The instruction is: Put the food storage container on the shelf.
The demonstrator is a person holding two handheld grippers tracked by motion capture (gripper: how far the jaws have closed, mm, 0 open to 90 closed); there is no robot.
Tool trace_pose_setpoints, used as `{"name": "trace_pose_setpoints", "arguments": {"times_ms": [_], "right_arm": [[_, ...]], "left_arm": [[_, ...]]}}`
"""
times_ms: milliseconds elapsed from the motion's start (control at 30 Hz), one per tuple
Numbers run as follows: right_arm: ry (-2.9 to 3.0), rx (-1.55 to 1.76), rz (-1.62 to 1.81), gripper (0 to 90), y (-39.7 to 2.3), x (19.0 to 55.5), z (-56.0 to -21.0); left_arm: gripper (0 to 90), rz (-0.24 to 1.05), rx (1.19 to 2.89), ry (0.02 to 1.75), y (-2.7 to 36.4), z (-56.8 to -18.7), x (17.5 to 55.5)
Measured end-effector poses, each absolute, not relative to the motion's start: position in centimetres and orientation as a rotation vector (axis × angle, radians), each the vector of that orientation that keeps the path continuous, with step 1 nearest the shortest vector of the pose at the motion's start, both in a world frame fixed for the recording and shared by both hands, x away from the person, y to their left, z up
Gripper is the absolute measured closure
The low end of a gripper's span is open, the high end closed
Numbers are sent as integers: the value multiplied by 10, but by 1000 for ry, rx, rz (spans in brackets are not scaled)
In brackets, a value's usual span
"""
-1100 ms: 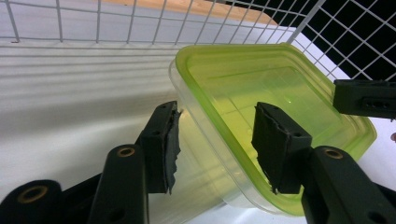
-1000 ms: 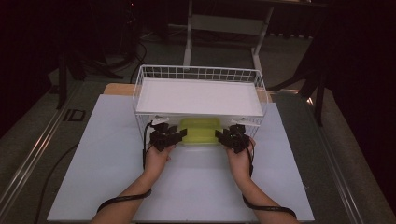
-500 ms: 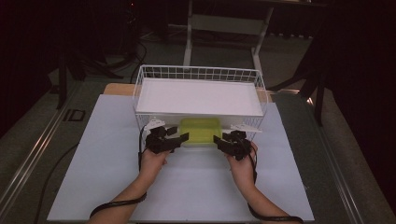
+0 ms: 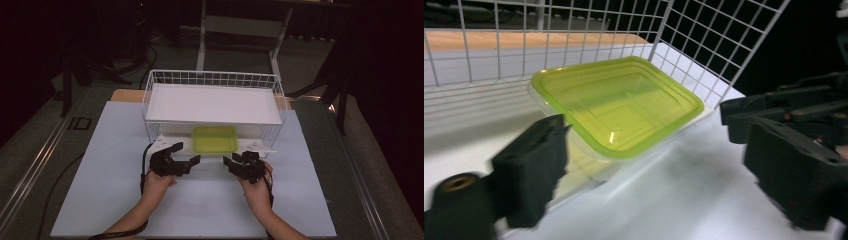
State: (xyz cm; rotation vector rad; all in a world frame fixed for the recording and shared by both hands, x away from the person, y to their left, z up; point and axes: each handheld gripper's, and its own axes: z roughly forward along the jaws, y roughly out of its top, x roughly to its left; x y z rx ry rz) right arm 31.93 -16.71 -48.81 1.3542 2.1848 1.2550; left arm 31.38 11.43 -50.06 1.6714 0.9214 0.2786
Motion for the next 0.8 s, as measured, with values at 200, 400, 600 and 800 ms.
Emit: {"name": "trace_pose_setpoints", "arguments": {"times_ms": [200,400,600,800], "right_arm": [[2260,1332,1198,845,-157,319,-497],[2328,1314,1155,898,-145,322,-508],[2325,1344,1134,898,-139,337,-515],[2305,1392,1126,898,-136,356,-517]], "left_arm": [[26,349,1726,906,112,-504,298],[24,342,1716,895,115,-510,289],[22,372,1673,948,118,-515,286],[22,385,1699,935,116,-515,285]]}}
